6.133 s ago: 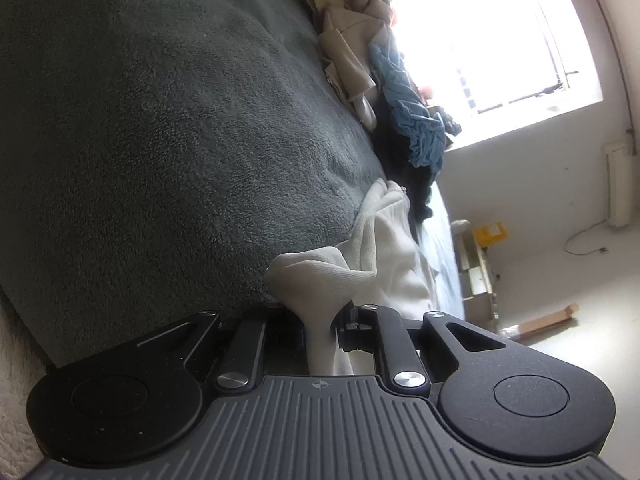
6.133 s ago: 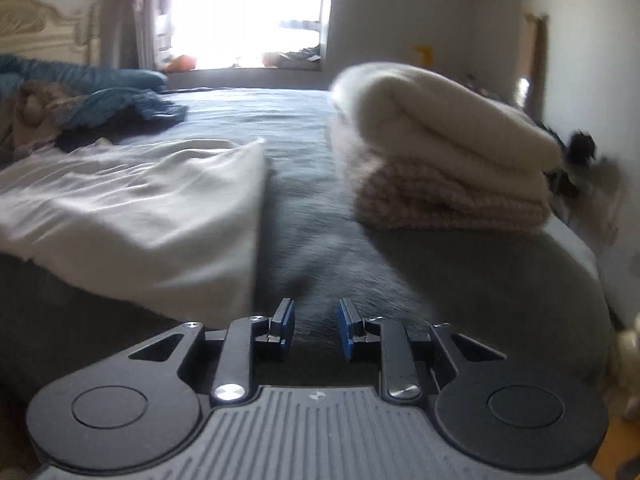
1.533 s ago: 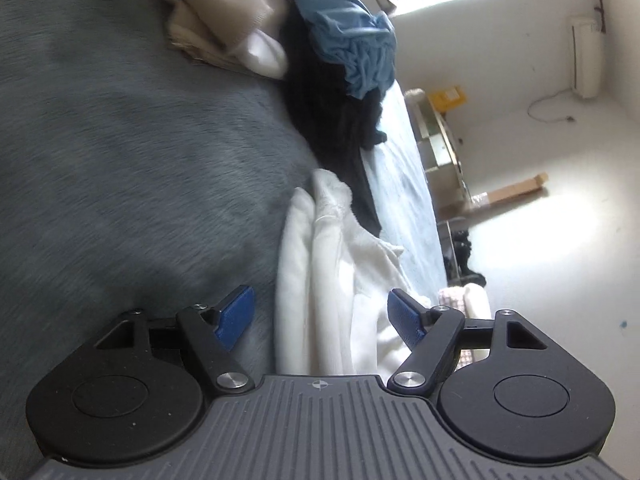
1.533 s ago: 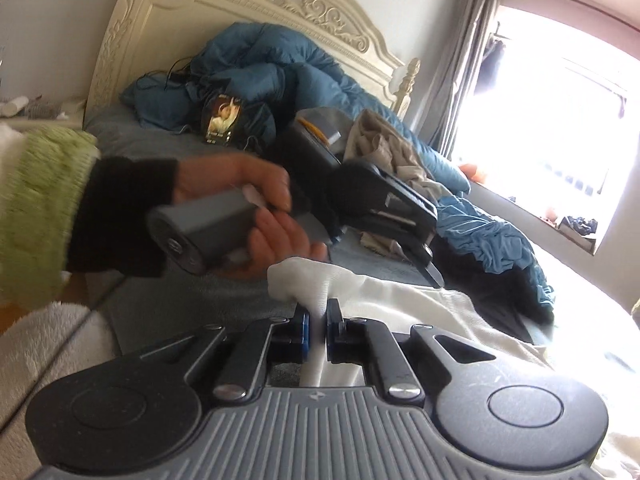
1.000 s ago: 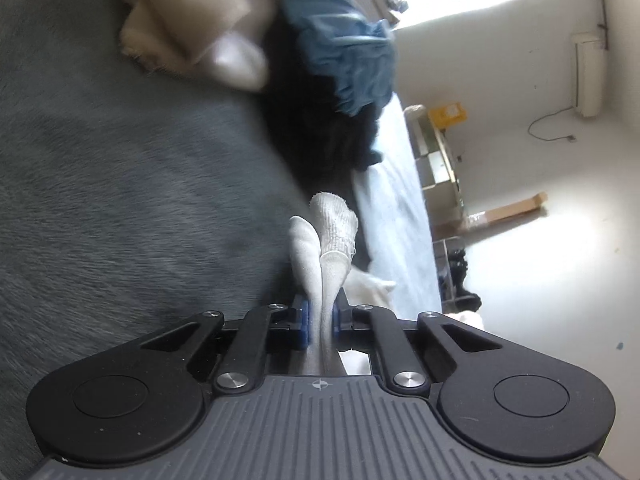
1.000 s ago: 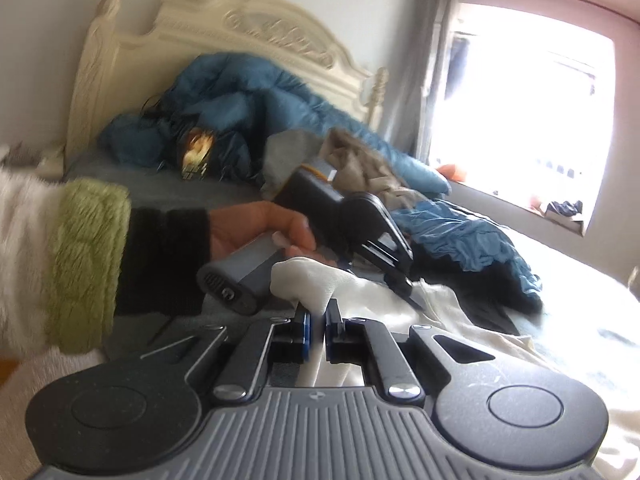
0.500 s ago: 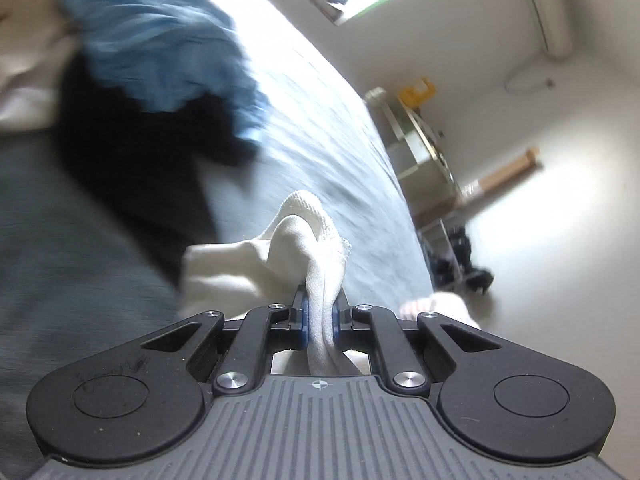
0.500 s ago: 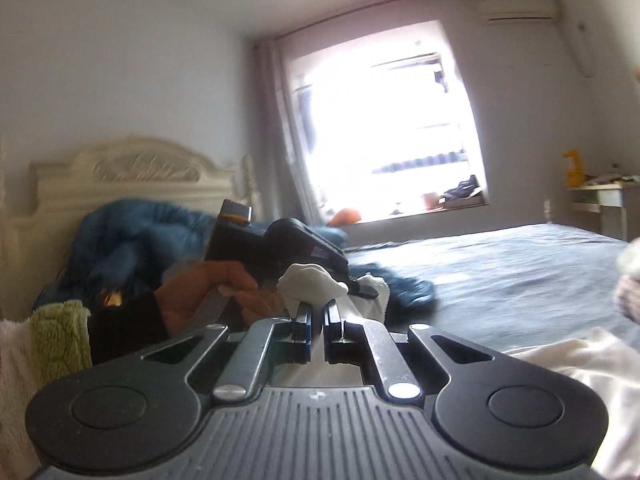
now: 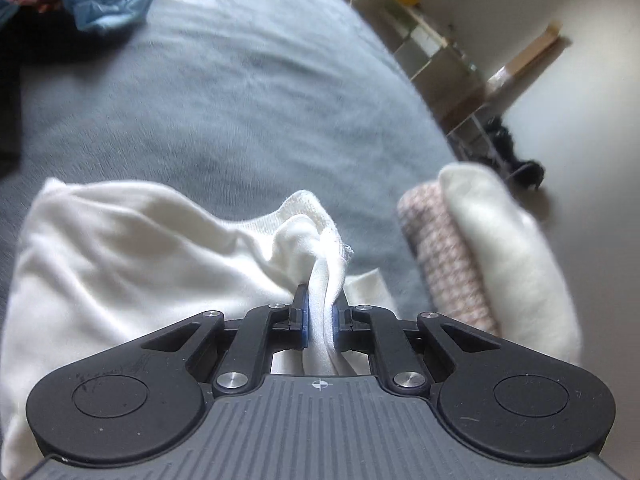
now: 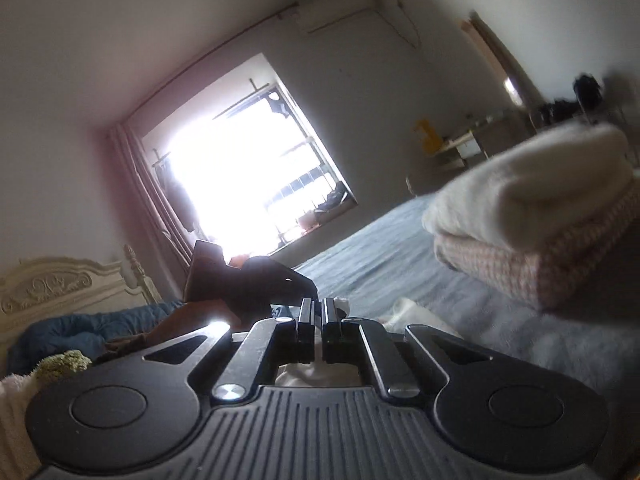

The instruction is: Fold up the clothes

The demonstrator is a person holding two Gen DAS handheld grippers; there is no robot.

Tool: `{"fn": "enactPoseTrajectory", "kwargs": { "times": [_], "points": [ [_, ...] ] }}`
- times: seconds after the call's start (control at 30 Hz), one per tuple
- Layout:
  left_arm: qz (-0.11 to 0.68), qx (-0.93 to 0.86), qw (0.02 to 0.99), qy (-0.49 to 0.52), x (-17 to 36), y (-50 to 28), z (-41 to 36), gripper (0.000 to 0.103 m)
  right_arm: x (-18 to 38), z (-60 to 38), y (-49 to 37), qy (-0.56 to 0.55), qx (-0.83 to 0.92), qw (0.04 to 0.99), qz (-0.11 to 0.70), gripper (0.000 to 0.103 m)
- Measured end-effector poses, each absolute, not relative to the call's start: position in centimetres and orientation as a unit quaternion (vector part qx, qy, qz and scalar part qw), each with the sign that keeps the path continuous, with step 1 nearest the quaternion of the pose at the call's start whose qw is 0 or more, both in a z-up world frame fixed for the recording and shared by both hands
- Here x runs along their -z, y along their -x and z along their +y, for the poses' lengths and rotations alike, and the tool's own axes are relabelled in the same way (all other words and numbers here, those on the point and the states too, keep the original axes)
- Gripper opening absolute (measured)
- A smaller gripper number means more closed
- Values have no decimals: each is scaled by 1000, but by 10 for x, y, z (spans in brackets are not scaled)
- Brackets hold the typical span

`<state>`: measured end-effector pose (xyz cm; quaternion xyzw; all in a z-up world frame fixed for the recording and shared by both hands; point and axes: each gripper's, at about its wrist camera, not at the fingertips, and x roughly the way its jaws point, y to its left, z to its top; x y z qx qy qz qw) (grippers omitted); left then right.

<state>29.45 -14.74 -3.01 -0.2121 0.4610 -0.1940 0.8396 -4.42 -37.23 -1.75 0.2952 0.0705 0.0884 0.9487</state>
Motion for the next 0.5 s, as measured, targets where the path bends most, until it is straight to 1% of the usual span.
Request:
{"fn": "enactPoseTrajectory", "kwargs": {
  "times": [0.1,0.13,0.17,0.2,0.23,0.3,0.33,0.5],
  "points": [
    [469,185,839,204,39,-295,-155,8,53,-411,39,-405,-96,901,118,11],
    [471,184,838,205,40,-295,-155,8,60,-415,37,-418,-98,893,132,16],
    [472,184,837,206,41,-295,-156,8,67,-419,35,-431,-99,885,145,25],
    [473,184,837,204,41,-296,-155,8,75,-423,33,-443,-101,877,159,29],
    [474,185,837,201,40,-295,-156,9,82,-427,32,-455,-102,868,172,37],
    [477,186,837,195,38,-295,-158,9,88,-427,27,-456,-107,862,194,40],
    [478,186,836,194,38,-295,-159,9,88,-423,24,-447,-111,864,204,44],
    [481,188,833,196,38,-297,-158,9,82,-410,4,-403,-115,879,228,48]
  ]
}}
